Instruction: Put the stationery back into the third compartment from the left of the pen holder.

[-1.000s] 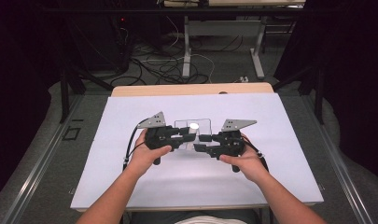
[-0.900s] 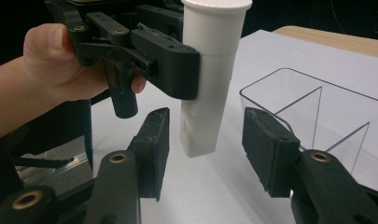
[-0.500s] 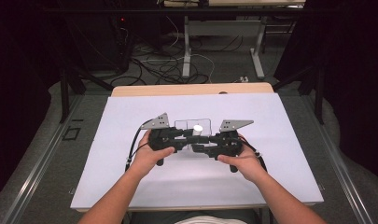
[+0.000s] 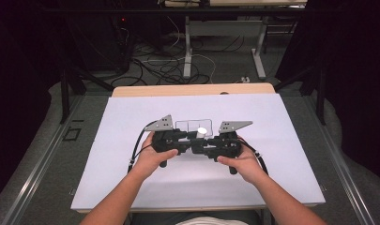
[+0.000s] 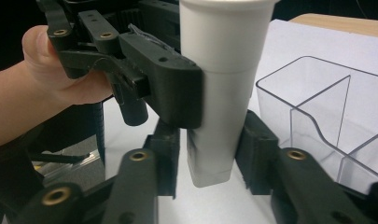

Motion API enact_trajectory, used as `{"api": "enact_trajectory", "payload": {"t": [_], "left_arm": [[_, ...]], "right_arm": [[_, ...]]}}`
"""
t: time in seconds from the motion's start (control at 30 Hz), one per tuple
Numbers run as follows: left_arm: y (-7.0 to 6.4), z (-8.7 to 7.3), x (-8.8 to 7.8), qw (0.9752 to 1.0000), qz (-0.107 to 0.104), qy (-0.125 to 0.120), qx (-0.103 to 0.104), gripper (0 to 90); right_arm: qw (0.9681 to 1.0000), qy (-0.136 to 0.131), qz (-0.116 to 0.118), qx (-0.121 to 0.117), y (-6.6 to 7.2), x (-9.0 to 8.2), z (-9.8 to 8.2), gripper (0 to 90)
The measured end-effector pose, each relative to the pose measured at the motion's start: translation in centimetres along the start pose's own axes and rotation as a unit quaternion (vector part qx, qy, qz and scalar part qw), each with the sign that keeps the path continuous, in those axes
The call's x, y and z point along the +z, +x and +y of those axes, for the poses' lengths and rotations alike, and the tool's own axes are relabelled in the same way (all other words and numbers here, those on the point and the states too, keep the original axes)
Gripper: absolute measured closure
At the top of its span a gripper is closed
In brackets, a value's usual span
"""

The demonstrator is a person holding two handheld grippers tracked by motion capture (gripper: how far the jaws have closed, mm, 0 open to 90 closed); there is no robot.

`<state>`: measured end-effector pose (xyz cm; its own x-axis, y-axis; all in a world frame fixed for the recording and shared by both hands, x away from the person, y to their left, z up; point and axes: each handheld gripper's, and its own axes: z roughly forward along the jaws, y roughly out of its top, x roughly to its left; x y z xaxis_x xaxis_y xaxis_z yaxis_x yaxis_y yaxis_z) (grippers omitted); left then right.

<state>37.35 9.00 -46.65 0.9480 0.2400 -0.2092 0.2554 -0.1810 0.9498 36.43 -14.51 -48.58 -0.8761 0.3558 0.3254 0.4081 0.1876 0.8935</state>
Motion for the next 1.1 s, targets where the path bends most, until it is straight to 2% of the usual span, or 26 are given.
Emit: {"api": "enact_trajectory", "payload": {"t": [0.07,0.27,0.53,0.57,0.73,0.87,1.0,1.1], "left_arm": [[0.0,0.0,0.1,1.0000,-0.001,0.003,0.001,67.3],[0.0,-0.1,0.1,1.0000,-0.003,0.004,-0.004,67.2],[0.1,-0.2,0.1,1.0000,0.001,0.004,-0.008,65.7],[0.1,-0.2,0.0,0.9999,0.010,0.005,-0.009,64.0],[0.4,-0.3,-0.2,0.9995,0.027,0.002,-0.013,55.7],[0.6,-0.4,-0.6,0.9991,0.040,0.004,-0.016,51.6],[0.7,-0.5,-1.2,0.9977,0.063,0.001,-0.024,47.3],[0.8,-0.5,-1.4,0.9971,0.072,-0.002,-0.024,45.0]], "right_arm": [[1.0000,0.008,-0.002,0.000,-0.1,-0.1,0.0,67.5],[0.9999,0.012,0.001,0.003,-0.2,-0.1,0.0,68.2],[0.9999,0.010,-0.008,0.002,-0.2,0.0,0.0,68.8],[0.9999,0.011,-0.009,0.003,-0.2,0.0,0.0,68.9],[0.9998,0.017,-0.012,-0.003,-0.4,0.2,0.1,69.2],[0.9996,0.016,-0.022,-0.003,-0.6,0.5,0.1,69.5],[0.9995,0.016,-0.027,0.003,-0.9,0.6,0.0,69.6],[0.9994,0.017,-0.031,0.001,-1.0,0.6,0.0,69.6]]}}
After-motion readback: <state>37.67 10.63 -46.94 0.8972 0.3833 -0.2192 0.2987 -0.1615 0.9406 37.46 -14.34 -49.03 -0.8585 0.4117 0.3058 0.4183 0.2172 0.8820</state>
